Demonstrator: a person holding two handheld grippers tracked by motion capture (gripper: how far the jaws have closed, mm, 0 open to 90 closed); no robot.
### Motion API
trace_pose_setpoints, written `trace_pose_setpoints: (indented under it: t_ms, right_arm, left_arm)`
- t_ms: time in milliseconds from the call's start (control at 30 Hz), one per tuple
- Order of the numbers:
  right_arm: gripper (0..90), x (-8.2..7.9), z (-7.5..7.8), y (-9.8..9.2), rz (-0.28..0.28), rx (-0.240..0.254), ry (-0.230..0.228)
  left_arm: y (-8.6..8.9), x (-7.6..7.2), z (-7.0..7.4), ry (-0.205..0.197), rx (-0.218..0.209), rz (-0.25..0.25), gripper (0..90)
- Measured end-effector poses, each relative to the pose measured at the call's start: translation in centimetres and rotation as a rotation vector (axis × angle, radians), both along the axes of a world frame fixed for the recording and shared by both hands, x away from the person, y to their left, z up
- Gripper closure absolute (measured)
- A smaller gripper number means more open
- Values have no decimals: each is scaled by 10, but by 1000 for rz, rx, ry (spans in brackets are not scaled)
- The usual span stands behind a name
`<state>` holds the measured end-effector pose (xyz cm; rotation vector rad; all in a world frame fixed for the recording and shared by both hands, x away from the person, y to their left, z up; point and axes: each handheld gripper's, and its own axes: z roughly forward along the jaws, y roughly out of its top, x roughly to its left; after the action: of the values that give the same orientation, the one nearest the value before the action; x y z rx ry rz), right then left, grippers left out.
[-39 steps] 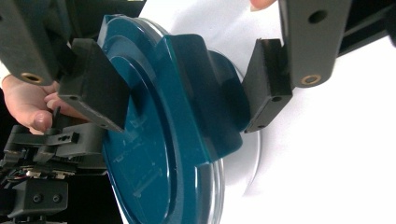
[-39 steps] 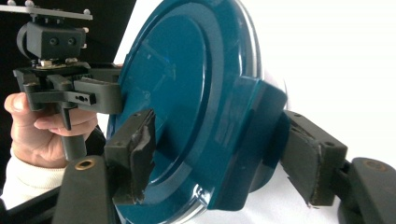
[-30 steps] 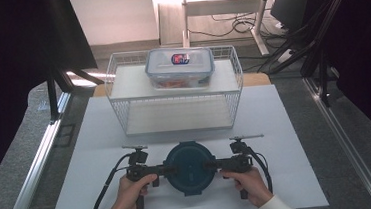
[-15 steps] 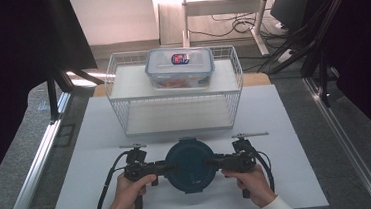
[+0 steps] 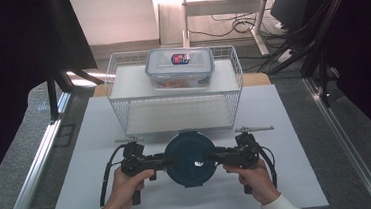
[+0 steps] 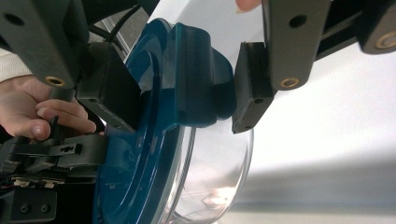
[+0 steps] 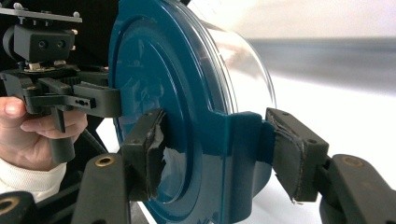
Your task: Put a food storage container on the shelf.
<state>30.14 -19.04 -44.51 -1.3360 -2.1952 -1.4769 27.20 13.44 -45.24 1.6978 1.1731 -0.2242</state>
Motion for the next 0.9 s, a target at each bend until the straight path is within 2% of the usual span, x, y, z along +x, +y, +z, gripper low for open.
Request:
trace_pose_setpoints:
  t_ms: [333, 900]
  right_arm:
    - [399, 8, 26, 2, -1, 2, -43]
    - [410, 15, 52, -3, -15, 7, -71]
  left_arm:
    - [2, 9, 26, -37, 3, -5, 435]
    - [0, 22, 49, -58, -16, -13, 433]
